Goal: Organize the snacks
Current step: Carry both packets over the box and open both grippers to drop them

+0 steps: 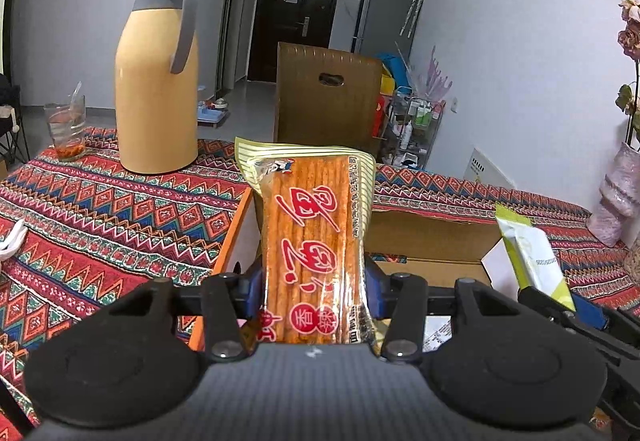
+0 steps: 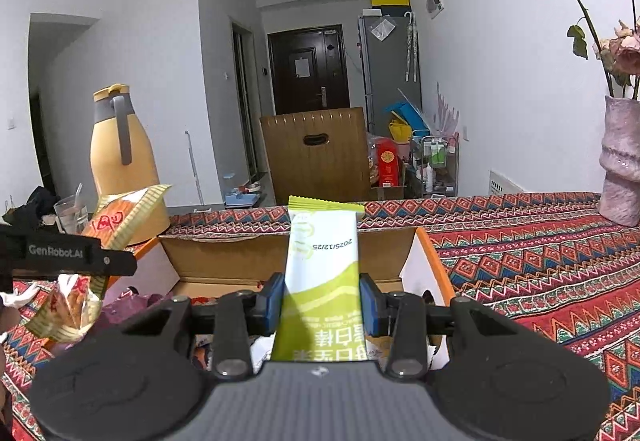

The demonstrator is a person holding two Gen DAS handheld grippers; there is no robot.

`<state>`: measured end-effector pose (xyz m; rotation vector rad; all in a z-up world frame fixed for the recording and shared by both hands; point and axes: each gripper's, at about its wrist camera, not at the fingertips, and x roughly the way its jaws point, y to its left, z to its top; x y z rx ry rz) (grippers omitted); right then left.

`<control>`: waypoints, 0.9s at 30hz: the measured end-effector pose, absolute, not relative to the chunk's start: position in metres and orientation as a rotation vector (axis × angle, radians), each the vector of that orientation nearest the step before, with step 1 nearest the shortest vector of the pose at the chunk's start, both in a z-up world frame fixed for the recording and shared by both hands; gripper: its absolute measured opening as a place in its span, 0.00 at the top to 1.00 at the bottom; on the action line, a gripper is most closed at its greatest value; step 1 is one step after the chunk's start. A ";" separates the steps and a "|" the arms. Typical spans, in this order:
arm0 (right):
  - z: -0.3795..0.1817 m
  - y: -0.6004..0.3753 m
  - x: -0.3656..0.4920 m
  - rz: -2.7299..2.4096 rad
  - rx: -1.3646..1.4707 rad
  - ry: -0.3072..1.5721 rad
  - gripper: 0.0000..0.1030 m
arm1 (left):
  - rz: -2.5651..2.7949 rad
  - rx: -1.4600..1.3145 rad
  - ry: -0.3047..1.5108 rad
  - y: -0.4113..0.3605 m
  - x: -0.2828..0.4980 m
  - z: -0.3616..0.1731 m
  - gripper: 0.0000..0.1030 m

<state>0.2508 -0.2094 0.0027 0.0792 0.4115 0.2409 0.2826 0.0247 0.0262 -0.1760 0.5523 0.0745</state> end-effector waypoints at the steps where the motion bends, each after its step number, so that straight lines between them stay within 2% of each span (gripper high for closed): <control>1: 0.001 -0.209 0.252 0.242 0.079 0.415 0.63 | 0.075 -0.178 0.555 0.025 0.283 0.025 0.53; 15: -0.003 -0.204 0.256 0.245 0.068 0.434 0.63 | 0.066 -0.177 0.570 0.025 0.284 0.019 0.50; 17: -0.004 -0.203 0.256 0.248 0.067 0.438 0.62 | 0.069 -0.179 0.564 0.025 0.283 0.020 0.44; 19: -0.004 -0.204 0.256 0.253 0.070 0.446 0.61 | 0.078 -0.189 0.550 0.027 0.281 0.021 0.28; 21: -0.005 -0.205 0.257 0.252 0.070 0.455 0.62 | 0.083 -0.193 0.532 0.027 0.278 0.023 0.22; 22: -0.005 -0.205 0.257 0.251 0.069 0.460 0.58 | 0.082 -0.195 0.529 0.028 0.278 0.024 0.16; 24: -0.006 -0.207 0.257 0.250 0.074 0.465 0.44 | 0.089 -0.194 0.518 0.028 0.276 0.024 0.05; 25: -0.006 -0.207 0.256 0.248 0.076 0.463 0.30 | 0.095 -0.191 0.511 0.028 0.275 0.024 0.01; 26: -0.005 -0.208 0.255 0.246 0.077 0.459 0.18 | 0.101 -0.188 0.506 0.027 0.275 0.025 0.00; 27: -0.005 -0.209 0.254 0.244 0.078 0.454 0.14 | 0.102 -0.190 0.502 0.028 0.274 0.025 0.00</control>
